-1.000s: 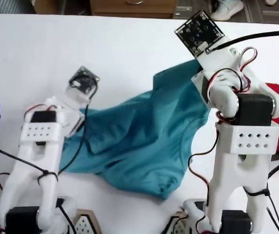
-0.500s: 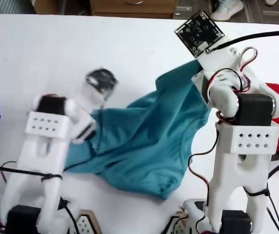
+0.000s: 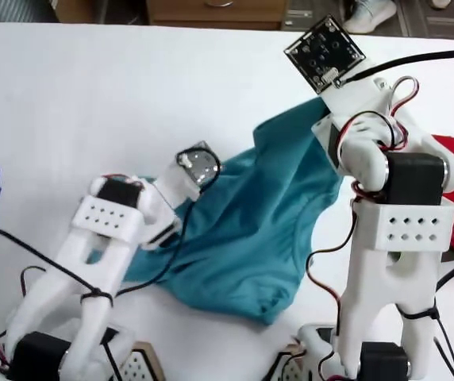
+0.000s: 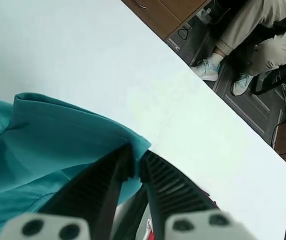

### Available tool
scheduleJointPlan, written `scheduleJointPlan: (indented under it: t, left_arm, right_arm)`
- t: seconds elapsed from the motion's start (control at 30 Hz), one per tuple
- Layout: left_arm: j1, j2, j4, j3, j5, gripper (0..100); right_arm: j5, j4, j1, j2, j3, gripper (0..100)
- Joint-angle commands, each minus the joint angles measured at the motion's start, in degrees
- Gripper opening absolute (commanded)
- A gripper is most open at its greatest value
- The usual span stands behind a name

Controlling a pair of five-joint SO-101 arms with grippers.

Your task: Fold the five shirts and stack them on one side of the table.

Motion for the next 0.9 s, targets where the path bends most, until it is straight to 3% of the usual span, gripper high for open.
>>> scheduleJointPlan:
  t: [0.0, 0.17, 0.33, 0.47, 0.67, 0.87]
  left_arm:
    - [-1.58, 1.05, -3.87, 0.75, -0.18, 20]
    - [-4.31, 9.93, -8.26, 0.48, -3.96, 20]
    - [-4.75, 17.14, -7.65, -3.82, -4.31, 20]
    - [-4.57, 19.25, -5.98, -7.34, -4.13, 18]
    - [-4.75, 19.34, -1.23, -11.38, -4.31, 2]
    - [-4.57, 19.34, 5.36, -17.1, -4.04, 3]
  right_arm:
    - [0.44, -0.84, 0.57, -1.63, -0.44, 2.1]
    - [0.44, -0.75, 0.57, -1.63, -0.44, 2.1]
    - [0.44, -0.75, 0.57, -1.63, -0.44, 2.1]
    - [0.44, -0.75, 0.57, -1.63, -0.44, 2.1]
    - [0.44, -0.75, 0.57, -1.63, -0.44, 2.1]
    - [0.44, -0.75, 0.57, -1.63, -0.35, 2.1]
